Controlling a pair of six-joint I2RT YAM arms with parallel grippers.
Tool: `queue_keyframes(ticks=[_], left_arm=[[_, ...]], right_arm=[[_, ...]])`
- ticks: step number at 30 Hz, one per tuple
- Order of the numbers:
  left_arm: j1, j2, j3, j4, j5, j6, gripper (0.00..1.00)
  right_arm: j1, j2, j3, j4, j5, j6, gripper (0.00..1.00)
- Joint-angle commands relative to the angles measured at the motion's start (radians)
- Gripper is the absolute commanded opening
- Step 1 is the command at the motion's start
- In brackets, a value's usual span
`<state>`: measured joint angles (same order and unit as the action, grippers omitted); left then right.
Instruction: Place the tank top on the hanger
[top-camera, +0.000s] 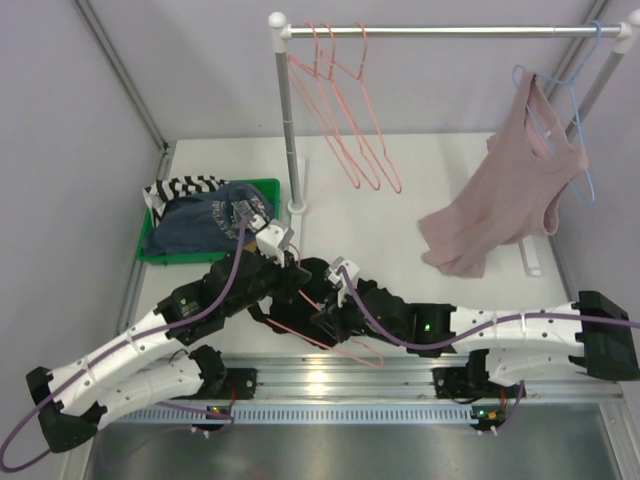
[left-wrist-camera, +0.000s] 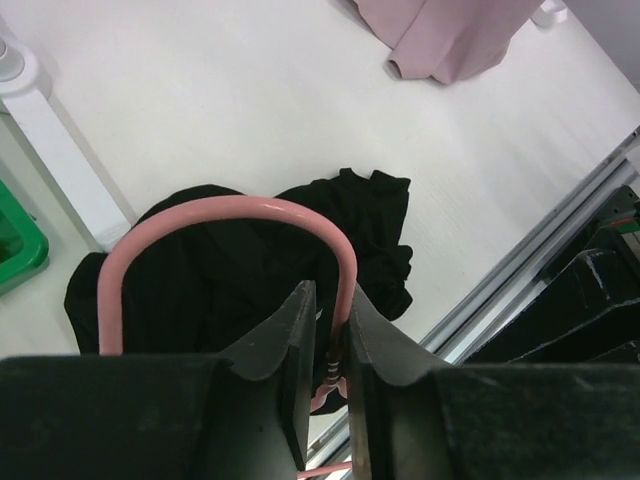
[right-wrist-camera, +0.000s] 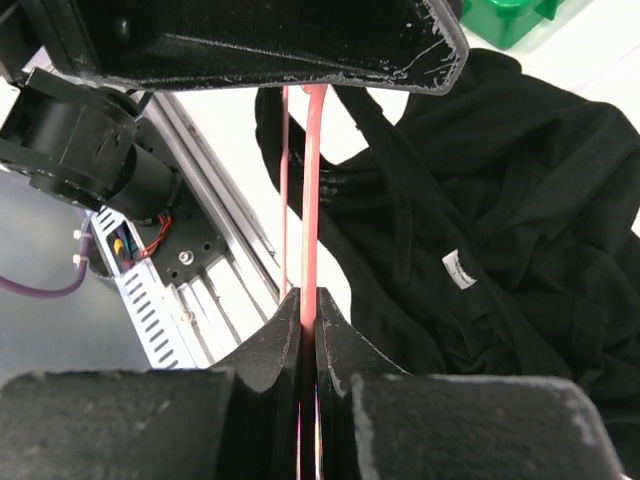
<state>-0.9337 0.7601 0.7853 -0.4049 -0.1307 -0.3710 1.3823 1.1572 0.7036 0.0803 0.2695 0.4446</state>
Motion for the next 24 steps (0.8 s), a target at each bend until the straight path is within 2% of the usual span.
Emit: queue_keyframes(ticks=[1, 3, 5, 8, 16, 22, 24], left_arm=[[0.001, 0.002, -0.003, 0.058, -0.06, 0.014, 0.2], [0.001, 0.008, 0.0, 0.058, -0.061, 0.018, 0.13], [0.001, 0.013, -0.003, 0.06, -0.061, 0.027, 0.01], [-0.001, 0.015, -0.003, 0.058, -0.061, 0.037, 0.0], [-0.002, 0.018, 0.002, 0.049, -0.084, 0.058, 0.0], [-0.004, 0.021, 0.002, 0.04, -0.099, 0.061, 0.0], [-0.005, 0.021, 0.002, 0.038, -0.101, 0.061, 0.0]], right_arm=[[-0.009, -0.001, 0.056, 0.062, 0.017, 0.017, 0.0], [-0.009, 0.002, 0.054, 0.062, 0.022, 0.023, 0.0], [-0.009, 0.004, 0.054, 0.058, 0.025, 0.029, 0.0], [-0.009, 0.007, 0.059, 0.039, 0.036, 0.045, 0.03], [-0.009, -0.063, 0.04, -0.027, 0.079, 0.091, 0.39], [-0.009, -0.206, 0.017, -0.126, 0.132, 0.149, 0.6], [-0.009, -0.279, 0.007, -0.178, 0.172, 0.164, 0.63]])
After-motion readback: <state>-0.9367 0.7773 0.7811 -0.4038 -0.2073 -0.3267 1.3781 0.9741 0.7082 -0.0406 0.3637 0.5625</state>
